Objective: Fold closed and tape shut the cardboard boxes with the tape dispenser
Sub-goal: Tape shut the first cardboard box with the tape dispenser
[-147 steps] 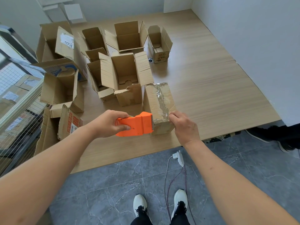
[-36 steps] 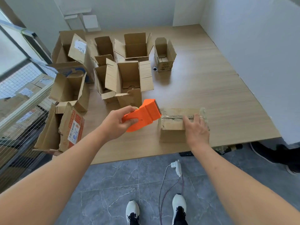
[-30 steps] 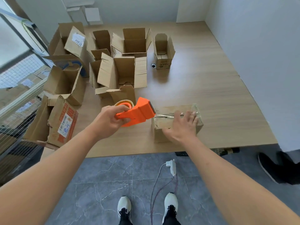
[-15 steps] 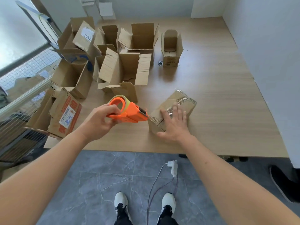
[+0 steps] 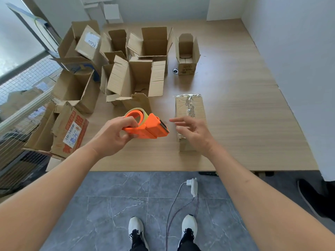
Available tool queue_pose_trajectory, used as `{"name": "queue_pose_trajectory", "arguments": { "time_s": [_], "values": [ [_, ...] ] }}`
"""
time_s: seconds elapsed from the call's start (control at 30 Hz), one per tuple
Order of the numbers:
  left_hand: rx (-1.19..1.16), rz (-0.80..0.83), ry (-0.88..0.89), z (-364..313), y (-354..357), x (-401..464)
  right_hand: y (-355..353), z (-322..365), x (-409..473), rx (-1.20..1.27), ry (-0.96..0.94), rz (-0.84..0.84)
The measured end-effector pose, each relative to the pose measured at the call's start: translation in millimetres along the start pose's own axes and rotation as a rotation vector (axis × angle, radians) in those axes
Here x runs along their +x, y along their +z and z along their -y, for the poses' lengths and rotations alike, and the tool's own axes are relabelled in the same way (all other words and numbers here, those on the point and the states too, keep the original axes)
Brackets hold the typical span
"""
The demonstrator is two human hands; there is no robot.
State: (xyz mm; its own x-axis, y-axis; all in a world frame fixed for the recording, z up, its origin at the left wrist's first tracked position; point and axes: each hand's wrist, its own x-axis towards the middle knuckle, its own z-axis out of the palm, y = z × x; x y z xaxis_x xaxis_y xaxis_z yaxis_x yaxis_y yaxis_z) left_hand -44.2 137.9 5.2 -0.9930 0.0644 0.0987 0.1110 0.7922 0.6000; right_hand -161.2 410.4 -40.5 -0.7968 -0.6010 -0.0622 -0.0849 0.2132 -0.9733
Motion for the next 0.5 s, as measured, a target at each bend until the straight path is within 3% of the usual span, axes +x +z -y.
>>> {"name": "queue_pose_trajectory", "arguments": {
  "time_s": [0.1,0.33,0.5],
  "values": [
    [0.004,0.018,0.014,-1,-1,2,12,6,-1,0.094,0.002,0.004],
    [-0.047,0.120,-0.009,-5,-1,5,25,1,-3,0.115,0.011,-0.173],
    [-0.173,0.254,-0.044,-12,2,7,26,3,-12,0.268,0.035,-0.281]
  ]
}}
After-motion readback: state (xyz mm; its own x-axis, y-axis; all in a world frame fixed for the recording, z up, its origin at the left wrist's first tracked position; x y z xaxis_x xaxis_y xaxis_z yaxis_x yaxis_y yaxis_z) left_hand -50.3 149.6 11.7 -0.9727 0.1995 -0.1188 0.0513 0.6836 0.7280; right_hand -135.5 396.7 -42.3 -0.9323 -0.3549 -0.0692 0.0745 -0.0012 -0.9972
